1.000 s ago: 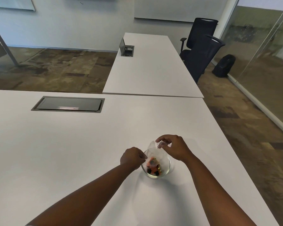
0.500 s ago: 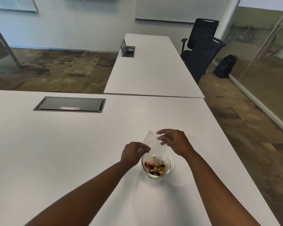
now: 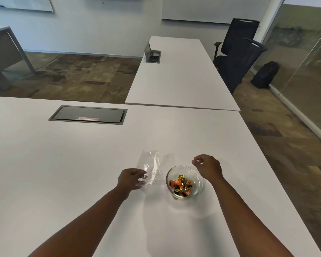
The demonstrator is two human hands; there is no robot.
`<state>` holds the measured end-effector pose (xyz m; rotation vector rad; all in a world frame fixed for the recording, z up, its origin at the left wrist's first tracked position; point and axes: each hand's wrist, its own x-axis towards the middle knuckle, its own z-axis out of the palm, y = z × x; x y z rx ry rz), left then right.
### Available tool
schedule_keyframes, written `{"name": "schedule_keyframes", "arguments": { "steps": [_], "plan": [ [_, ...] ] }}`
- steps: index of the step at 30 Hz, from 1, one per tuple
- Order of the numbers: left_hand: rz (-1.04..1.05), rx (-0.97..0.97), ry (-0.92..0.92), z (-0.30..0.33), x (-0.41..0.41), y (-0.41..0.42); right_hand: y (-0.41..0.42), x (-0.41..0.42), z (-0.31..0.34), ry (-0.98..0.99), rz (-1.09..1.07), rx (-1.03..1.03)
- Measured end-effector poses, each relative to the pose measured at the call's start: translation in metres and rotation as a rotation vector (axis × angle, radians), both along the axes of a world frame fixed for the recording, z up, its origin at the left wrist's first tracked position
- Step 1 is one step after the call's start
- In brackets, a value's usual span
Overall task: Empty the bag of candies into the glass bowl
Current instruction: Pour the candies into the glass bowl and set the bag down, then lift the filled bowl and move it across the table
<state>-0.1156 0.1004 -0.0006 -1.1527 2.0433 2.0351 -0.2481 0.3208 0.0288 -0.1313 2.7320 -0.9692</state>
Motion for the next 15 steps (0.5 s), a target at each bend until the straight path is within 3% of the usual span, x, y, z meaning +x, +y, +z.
{"name": "schedule_keyframes", "arguments": {
  "steps": [6,15],
  "plan": [
    [-0.089,0.129,-0.176,-0.021,0.024,0.008,0.004,0.014,-0.027,-0.203,-0.116,0.108],
    [-0.153,0.017,-0.311,-0.034,0.029,0.017,0.004,0.035,-0.033,-0.347,-0.11,0.156]
  ]
}}
